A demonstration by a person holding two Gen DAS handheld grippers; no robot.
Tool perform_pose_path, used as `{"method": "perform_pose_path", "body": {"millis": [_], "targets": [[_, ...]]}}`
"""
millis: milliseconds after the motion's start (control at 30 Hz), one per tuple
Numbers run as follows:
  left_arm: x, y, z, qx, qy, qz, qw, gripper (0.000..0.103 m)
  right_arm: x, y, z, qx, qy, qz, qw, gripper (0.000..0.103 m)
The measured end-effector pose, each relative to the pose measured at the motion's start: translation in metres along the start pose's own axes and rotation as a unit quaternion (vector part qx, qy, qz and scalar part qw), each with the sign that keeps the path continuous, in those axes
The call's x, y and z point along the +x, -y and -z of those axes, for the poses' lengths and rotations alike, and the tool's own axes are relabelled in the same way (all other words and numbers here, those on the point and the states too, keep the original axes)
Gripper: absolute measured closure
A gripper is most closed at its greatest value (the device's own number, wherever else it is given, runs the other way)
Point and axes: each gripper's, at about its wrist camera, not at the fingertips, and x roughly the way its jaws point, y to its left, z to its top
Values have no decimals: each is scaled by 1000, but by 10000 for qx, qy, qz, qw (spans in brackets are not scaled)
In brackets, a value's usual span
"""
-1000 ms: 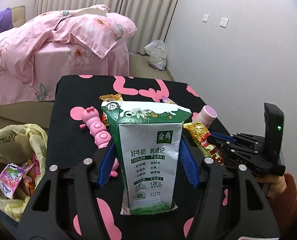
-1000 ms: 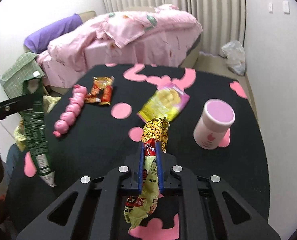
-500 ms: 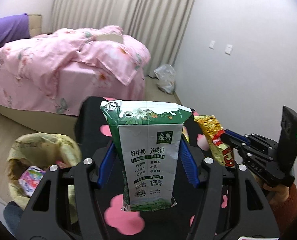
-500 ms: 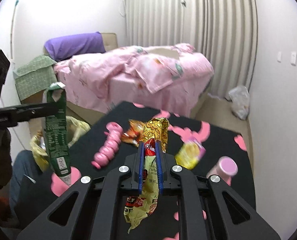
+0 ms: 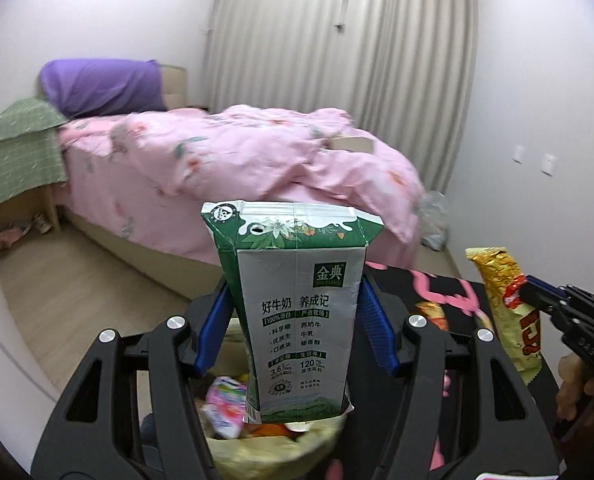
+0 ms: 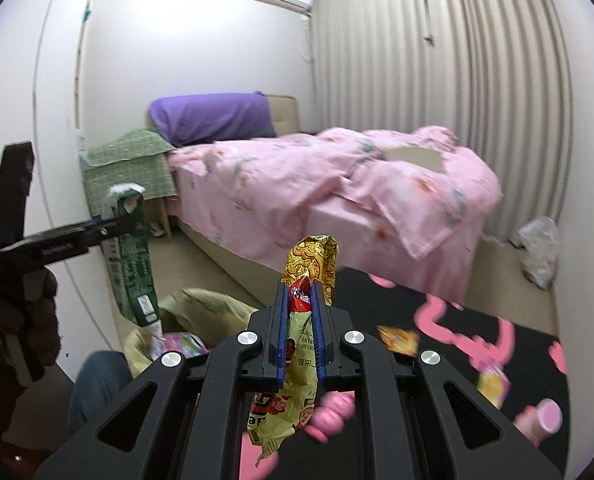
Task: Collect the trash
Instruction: 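Carry the milk carton and yellow wrapper over the yellow trash bag and open both tools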
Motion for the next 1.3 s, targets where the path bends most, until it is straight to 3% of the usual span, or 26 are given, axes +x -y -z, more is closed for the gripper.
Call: {"method": "perform_pose_path", "body": {"millis": [133,300,433,567,633,933,1300], "targets": [[14,-36,12,-427,-162,42,9989,46,36,-27,-9,-98,-36,-307,9995,91],[39,-59,30,-750,-22,210,9970,46,74,-41,-9,50,-151,-563,9983,91],[76,-66,55,-609,-640,24,9961,46,106,-42,-8,292,-188,-824,9960,91],[98,-76,85,-576,-1454,-112,9876,46,136,-51,0,276,-422,-946,9942,91],[101,-81,94,-597,-1633,-125,9847,47,153,-57,9,243,-618,-1025,9925,91],[98,-79,92,-509,-1636,-106,9852,47,190,-68,45,179,-1133,-1126,9870,90],[90,-79,79,-545,-1664,87,9845,46,203,-74,45,268,-1164,-1285,9845,87]]}}
